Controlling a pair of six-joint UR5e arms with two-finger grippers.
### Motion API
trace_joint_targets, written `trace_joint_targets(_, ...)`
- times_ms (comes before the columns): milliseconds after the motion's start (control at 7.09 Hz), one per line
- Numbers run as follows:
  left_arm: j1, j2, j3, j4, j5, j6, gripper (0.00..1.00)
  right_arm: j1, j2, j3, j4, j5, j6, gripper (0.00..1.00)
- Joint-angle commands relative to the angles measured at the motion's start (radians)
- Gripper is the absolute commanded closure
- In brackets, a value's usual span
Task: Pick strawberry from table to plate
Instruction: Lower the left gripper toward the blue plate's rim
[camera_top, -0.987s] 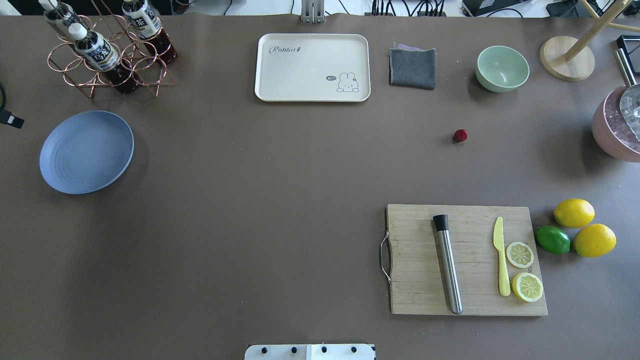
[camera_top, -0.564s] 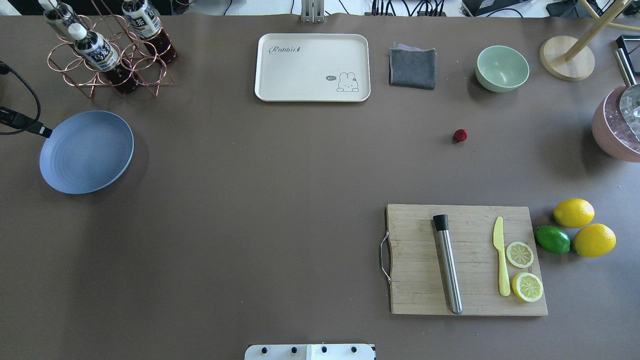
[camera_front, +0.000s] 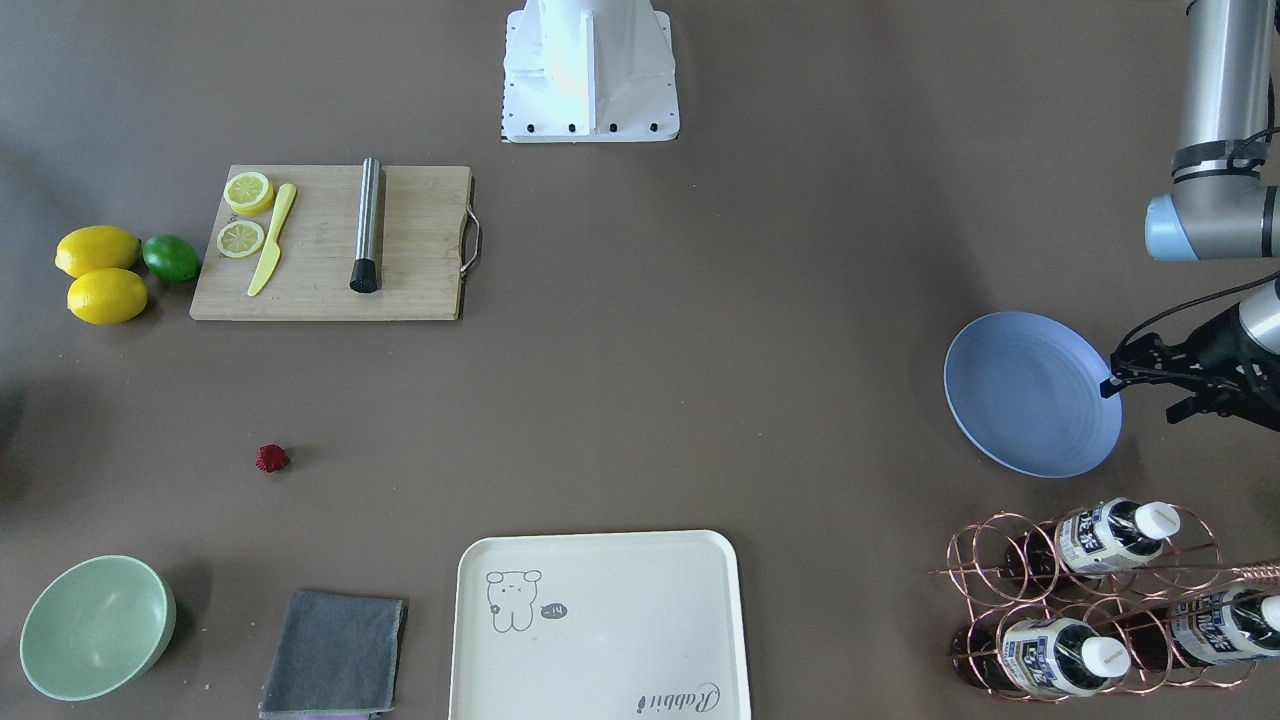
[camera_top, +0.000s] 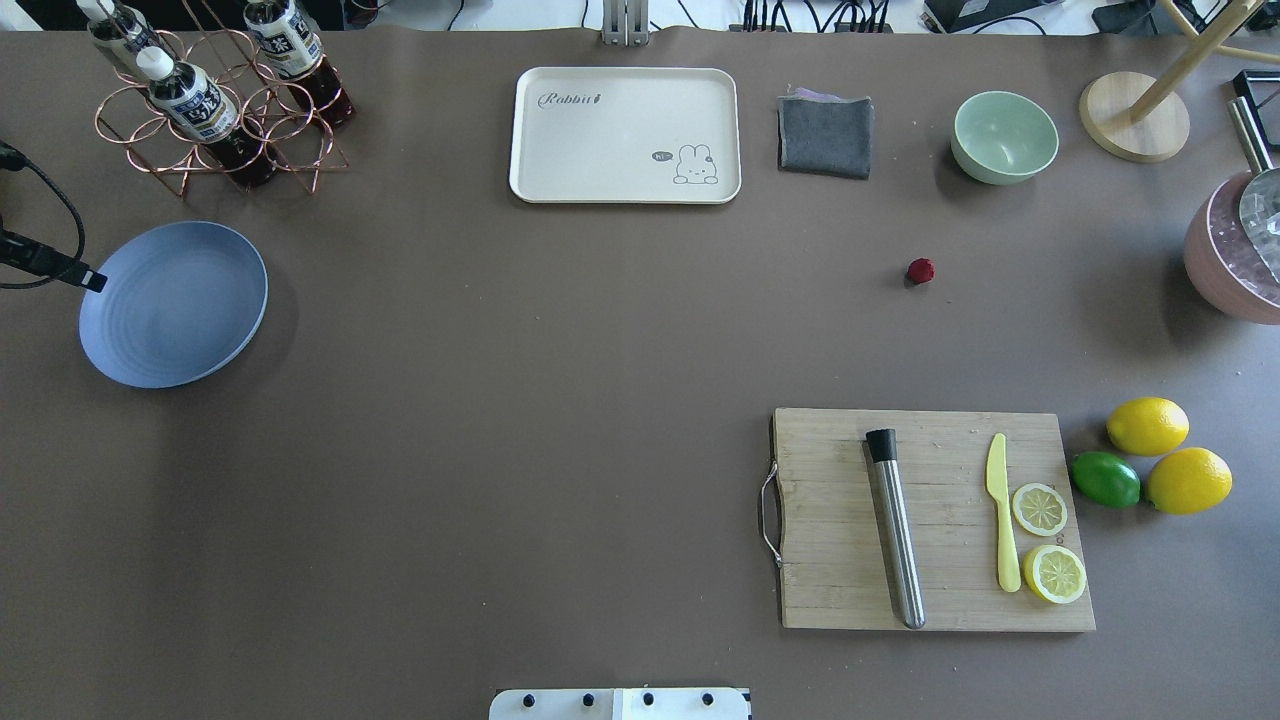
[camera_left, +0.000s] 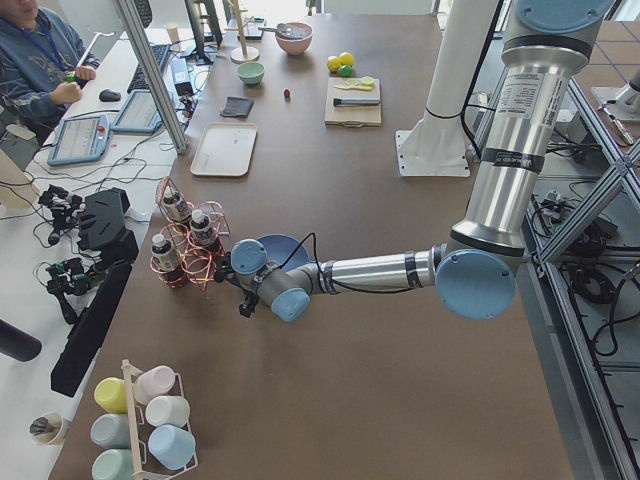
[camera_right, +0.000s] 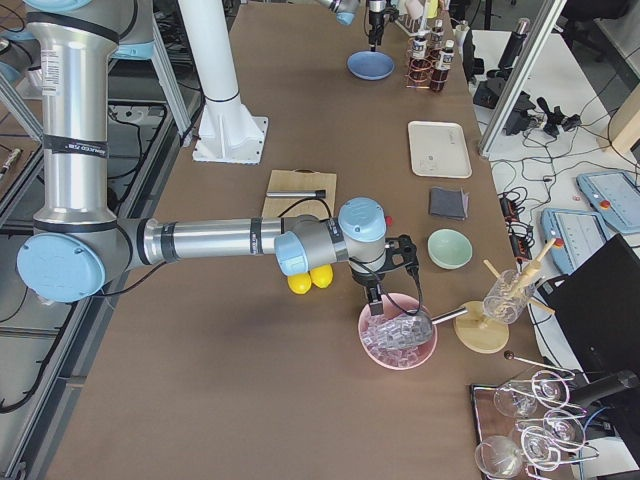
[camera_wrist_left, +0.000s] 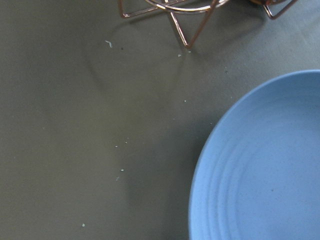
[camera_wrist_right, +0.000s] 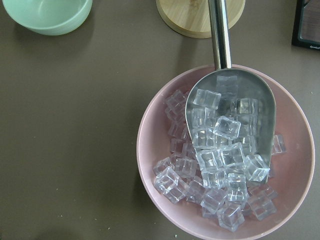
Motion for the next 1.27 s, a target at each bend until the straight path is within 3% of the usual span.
trace_joint_targets(0,0.015,-0.001,0.005,-0.006,0.000,-0.002,0.07,-0.005,0.003,0.000,0.000,0.000,0.000,0.00)
trace_joint_targets(282,0.017,-0.004,0.011,-0.005,-0.001,-0.004,0.19,-0.008,0.003,0.000,0.000,-0.002,0.000,0.00)
trace_joint_targets(564,0.017,-0.005,0.019,-0.005,-0.001,-0.004,0.56,-0.008,0.003,-0.002,0.000,-0.002,0.000,0.00)
trace_joint_targets(846,0.017,-0.007,0.014,-0.006,-0.003,-0.021,0.99,-0.009,0.003,0.000,0.000,-0.002,0.002,0.00)
trace_joint_targets(1128,0.012,-0.014,-0.026,-0.023,-0.011,-0.146,1.00,-0.009,0.003,0.000,0.005,-0.002,0.002,0.00)
